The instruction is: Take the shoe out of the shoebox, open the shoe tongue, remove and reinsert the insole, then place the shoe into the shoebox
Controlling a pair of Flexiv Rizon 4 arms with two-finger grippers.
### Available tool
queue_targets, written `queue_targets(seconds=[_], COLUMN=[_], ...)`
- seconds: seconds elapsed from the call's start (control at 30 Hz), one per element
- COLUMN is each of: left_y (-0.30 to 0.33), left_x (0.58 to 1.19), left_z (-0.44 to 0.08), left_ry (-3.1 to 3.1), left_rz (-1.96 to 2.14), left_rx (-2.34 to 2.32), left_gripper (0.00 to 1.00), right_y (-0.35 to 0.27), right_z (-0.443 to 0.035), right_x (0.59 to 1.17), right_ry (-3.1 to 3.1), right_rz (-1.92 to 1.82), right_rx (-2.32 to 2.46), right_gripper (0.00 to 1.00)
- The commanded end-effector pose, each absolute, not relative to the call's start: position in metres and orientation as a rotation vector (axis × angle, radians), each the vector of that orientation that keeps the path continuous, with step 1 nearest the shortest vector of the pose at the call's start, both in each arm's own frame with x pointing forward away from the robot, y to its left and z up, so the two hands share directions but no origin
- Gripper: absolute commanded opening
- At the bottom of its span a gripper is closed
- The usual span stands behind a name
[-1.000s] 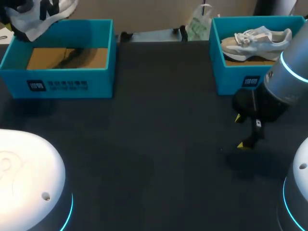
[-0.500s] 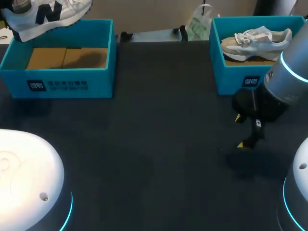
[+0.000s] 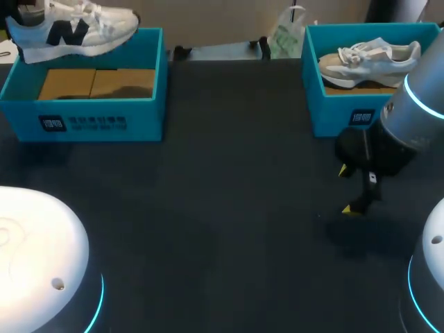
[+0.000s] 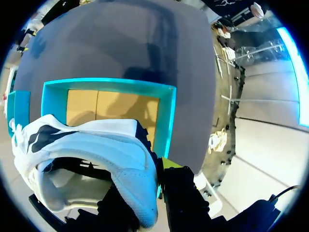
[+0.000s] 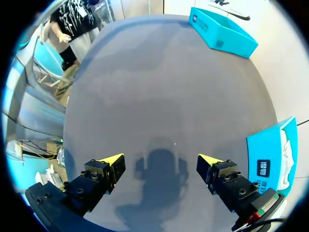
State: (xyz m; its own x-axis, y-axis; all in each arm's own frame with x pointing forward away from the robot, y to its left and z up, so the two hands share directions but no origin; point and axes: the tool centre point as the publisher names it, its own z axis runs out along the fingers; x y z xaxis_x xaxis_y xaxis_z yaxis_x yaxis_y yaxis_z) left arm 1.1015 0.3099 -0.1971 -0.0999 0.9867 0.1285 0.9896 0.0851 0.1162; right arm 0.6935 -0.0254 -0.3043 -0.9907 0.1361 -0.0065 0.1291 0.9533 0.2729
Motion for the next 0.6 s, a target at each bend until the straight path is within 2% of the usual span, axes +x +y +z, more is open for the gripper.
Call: queue_targets(seconds=[0.03,0.2,0.47,0.6], left_y=[0.317,0.322,0.322,0.312], left_x=[1.116,1.114,1.114,1.113], left_z=[-0.200,-0.213,-0.213,-0.230], left_ry=[-2.250,-2.123,-2.123,-2.109], left_rz=[-0.280,-0.429,-0.429,-0.417], left_rx=[-2.136,-2.164,-2.164,-2.201], left_gripper=[0.00,0.00,0.00,0.00], right_y=[-0.025,-0.025,-0.025,-0.025], right_z=[-0.305,-0.305,-0.305,-0.305], right_x=[0.693,0.693,0.693,0.693], right_ry=[3.078,3.078,3.078,3.078], right_rz=[0.425,0.425,0.425,0.425], right_rx=[0.210,0.210,0.210,0.210], right_gripper=[1.00,1.00,1.00,1.00])
